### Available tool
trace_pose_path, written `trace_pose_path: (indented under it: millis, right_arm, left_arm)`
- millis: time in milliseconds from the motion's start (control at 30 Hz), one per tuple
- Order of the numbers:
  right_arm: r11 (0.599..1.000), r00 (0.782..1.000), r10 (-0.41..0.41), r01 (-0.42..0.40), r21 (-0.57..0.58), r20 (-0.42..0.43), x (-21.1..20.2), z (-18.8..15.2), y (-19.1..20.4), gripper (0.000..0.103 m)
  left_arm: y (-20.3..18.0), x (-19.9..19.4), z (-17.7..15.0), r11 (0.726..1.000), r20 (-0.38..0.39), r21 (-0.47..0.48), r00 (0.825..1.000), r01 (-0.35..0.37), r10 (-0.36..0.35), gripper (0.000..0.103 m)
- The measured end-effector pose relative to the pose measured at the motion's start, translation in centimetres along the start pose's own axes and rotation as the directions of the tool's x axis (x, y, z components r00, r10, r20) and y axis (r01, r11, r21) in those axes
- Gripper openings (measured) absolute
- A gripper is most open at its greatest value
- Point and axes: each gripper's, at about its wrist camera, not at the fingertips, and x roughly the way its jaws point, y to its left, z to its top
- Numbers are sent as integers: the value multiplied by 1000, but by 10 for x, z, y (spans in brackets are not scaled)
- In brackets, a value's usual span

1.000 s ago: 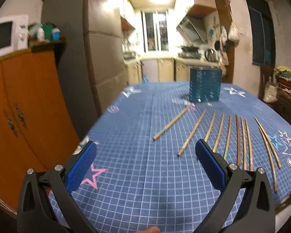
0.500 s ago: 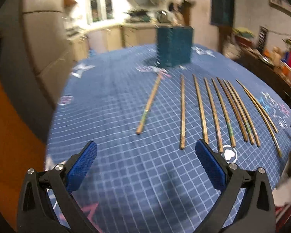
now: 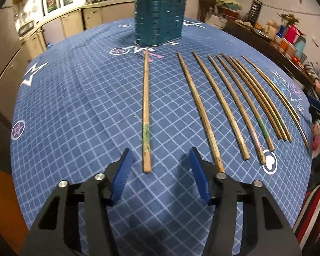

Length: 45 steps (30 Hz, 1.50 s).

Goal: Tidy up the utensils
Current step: 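Grasp a bamboo chopstick with the left tool while the right tool grasps another, then carry chopsticks to the teal holder and drop them in with both tools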

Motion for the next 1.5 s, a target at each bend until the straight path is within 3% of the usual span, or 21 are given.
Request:
trace_pose_path:
  millis: [133, 200, 233, 633, 800, 967, 1100, 1300, 1500]
  right_arm:
    - [1000, 1000, -14, 14, 20, -14, 2, -3, -2, 41]
    - [1000, 1000, -11, 11, 23, -20, 2, -7, 1, 40]
    - [1000, 1000, -9, 10, 21, -21, 2, -9, 3, 39]
    - [996, 997, -64, 62, -61, -32, 21, -22, 26, 35]
    - [999, 1000, -23, 23, -38, -9, 26, -24, 28, 11]
    - [999, 999, 33, -33, 39, 6, 24, -24, 18, 8]
    - [1000, 996, 27, -26, -8, 86, 4, -9, 18, 8]
    - [998, 975, 28, -14, -64, 222, -22, 29, 8, 8]
    - [990, 933, 73, -24, -141, 352, -40, 81, 0, 8]
  left_arm:
    - [0, 2, 1, 999, 20, 35, 1000, -6, 5, 34]
    - [3, 0, -3, 999, 33, 34, 999, -14, 12, 10]
    - [6, 0, -5, 1000, 45, 18, 999, -8, 8, 6]
    - [2, -8, -14, 1000, 75, 19, 997, -13, 12, 5]
    - [3, -8, -14, 1000, 76, -1, 997, -8, 8, 5]
    - [5, -11, -16, 999, 82, -50, 997, -4, 8, 5]
    - [4, -20, -18, 993, 108, -119, 993, -26, 39, 5]
    - [0, -69, -13, 976, 230, -210, 967, -60, 108, 5]
    - [-9, -130, 8, 966, 360, -241, 916, -93, 178, 5]
